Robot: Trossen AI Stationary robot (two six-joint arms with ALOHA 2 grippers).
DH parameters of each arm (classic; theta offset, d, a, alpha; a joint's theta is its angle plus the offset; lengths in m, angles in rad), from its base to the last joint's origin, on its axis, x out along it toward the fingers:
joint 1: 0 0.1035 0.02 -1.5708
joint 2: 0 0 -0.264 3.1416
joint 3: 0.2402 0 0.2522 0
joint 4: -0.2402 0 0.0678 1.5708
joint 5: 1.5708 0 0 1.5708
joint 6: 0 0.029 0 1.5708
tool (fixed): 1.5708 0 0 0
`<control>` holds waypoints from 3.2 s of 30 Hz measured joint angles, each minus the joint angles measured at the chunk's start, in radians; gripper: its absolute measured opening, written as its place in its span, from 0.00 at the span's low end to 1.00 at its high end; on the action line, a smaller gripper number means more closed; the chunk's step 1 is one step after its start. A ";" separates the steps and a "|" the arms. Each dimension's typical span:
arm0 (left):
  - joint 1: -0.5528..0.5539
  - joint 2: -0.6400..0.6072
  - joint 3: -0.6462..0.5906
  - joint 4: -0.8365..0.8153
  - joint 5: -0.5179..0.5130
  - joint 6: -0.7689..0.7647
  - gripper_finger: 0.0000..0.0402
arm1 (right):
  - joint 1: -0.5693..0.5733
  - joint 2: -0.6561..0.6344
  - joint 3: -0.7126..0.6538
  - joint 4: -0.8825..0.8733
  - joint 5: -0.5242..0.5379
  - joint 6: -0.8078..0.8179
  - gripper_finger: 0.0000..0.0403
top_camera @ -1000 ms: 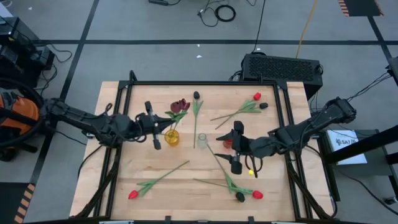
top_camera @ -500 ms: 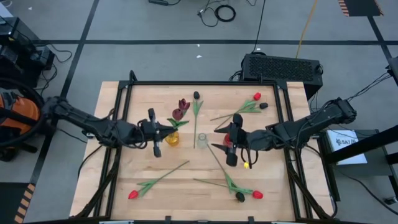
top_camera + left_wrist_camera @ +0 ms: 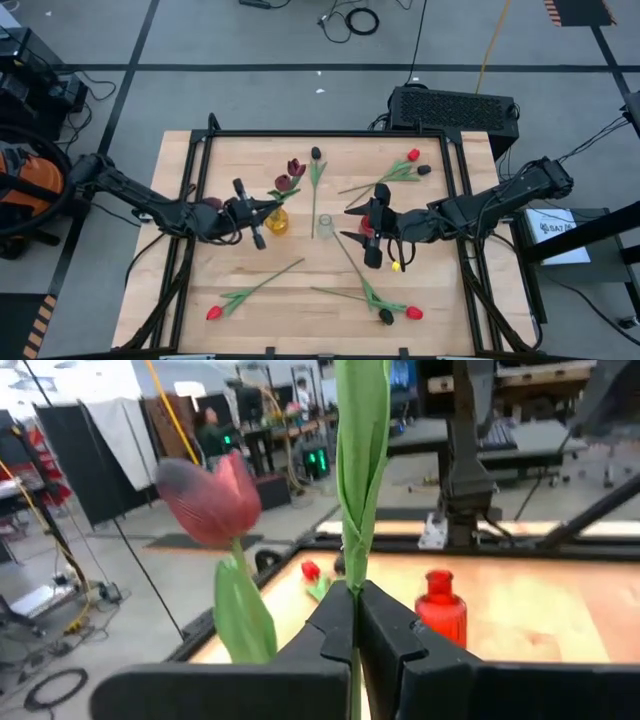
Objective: Sort flowers into vase by color
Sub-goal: Put the red tulip into the yellow vase, then put the top pink tulip into the transparent vase
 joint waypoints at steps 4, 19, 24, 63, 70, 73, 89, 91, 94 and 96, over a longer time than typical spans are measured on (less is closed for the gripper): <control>0.007 0.000 -0.043 0.083 -0.001 0.034 0.01 | 0.000 0.000 0.000 -0.002 0.000 -0.009 0.57; 0.017 0.000 -0.074 0.082 0.046 0.025 0.09 | 0.000 0.000 0.000 -0.003 0.000 -0.017 0.57; 0.017 0.000 -0.074 0.071 0.071 0.026 0.14 | 0.000 0.000 0.000 -0.003 0.000 -0.017 0.57; -0.141 -0.065 -0.074 -0.299 0.137 -0.107 0.56 | 0.000 0.000 0.001 -0.048 0.001 0.005 0.57; -0.225 -0.131 -0.074 -0.295 0.137 -0.104 0.56 | -0.008 0.000 0.001 -0.086 0.009 0.009 0.57; -0.234 -0.157 -0.074 -0.293 0.136 -0.103 0.56 | -0.012 0.000 0.001 -0.085 0.009 0.008 0.57; -0.234 -0.298 -0.074 -0.330 0.316 -0.084 0.56 | -0.013 0.000 0.001 -0.085 0.008 0.010 0.57; -0.234 -0.307 -0.073 -0.332 0.376 -0.103 0.56 | -0.013 0.000 0.001 -0.085 0.008 0.010 0.57; -0.234 -0.313 -0.073 -0.332 0.469 -0.107 0.56 | -0.013 0.000 0.001 -0.085 0.008 0.010 0.57; -0.234 -0.320 -0.073 -0.335 0.497 -0.103 0.56 | -0.013 0.000 0.001 -0.085 0.008 0.010 0.57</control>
